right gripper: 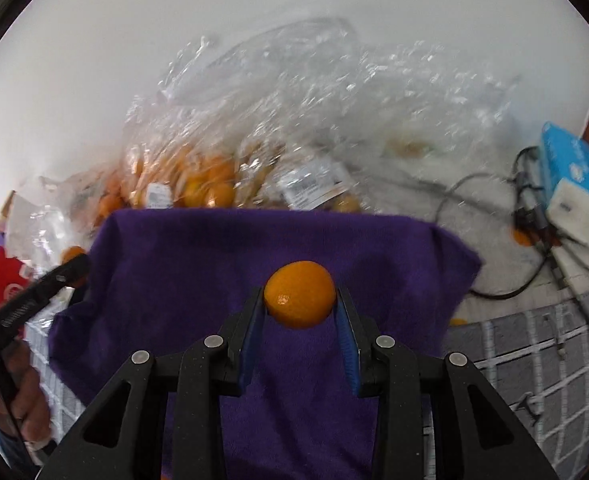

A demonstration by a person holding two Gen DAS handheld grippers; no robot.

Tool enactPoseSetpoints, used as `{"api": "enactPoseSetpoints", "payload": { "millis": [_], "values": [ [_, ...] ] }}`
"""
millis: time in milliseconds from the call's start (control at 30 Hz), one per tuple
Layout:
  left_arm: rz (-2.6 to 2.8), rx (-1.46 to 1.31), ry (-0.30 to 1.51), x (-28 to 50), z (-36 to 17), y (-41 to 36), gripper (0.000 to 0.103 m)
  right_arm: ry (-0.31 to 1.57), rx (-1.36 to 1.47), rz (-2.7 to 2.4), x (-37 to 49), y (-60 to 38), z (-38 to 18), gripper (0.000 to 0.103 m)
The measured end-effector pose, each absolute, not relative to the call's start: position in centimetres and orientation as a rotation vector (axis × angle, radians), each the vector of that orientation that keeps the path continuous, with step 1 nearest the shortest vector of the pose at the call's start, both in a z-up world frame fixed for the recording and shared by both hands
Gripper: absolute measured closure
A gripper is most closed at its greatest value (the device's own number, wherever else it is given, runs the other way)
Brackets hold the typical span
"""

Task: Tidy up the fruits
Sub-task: 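Lift both held fruits and carry them over the purple towel, then open the right tool to set the tangerine on the towel while the left tool releases its orange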

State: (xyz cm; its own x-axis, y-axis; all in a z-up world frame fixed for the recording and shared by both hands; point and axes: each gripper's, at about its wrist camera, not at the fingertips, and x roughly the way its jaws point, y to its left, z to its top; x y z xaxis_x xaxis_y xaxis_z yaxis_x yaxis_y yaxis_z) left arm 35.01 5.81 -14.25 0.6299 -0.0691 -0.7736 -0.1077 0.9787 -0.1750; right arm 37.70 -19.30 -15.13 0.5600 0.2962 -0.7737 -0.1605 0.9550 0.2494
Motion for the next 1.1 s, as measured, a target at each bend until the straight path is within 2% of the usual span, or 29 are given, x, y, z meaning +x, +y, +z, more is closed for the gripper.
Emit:
{"api": "enactPoseSetpoints", "payload": {
  "millis": [600, 667, 833, 900, 1000, 1067, 1100],
  "values": [
    [0.012, -0.164, 1.027, 35.8, -16.3, 3.9, 0.065, 1.001, 0.005, 0.212, 38.2, -16.8, -16.8, 0.067],
    [0.007, -0.159, 1.04, 36.0, -16.6, 3.6, 0.065, 0.99, -0.004, 0.214, 38.0, -16.7, -16.6, 0.064],
    [-0.003, -0.138, 1.062, 36.2, -16.9, 3.0, 0.065, 0.924, -0.021, 0.214, 37.3, -16.8, -14.9, 0.042],
    [0.005, -0.114, 1.07, 36.2, -16.9, 2.7, 0.065, 0.89, -0.029, 0.21, 36.9, -16.8, -14.1, 0.038],
    [0.006, -0.111, 1.063, 36.3, -16.7, 2.4, 0.059, 0.839, -0.01, 0.221, 36.3, -17.0, -13.2, 0.037],
    [0.01, -0.112, 1.051, 36.1, -16.2, 2.3, 0.049, 0.818, 0.017, 0.227, 36.0, -17.3, -12.7, 0.037],
    [0.01, -0.111, 1.043, 36.0, -15.9, 2.3, 0.049, 0.813, 0.032, 0.229, 36.0, -17.4, -12.6, 0.037]
  ]
}}
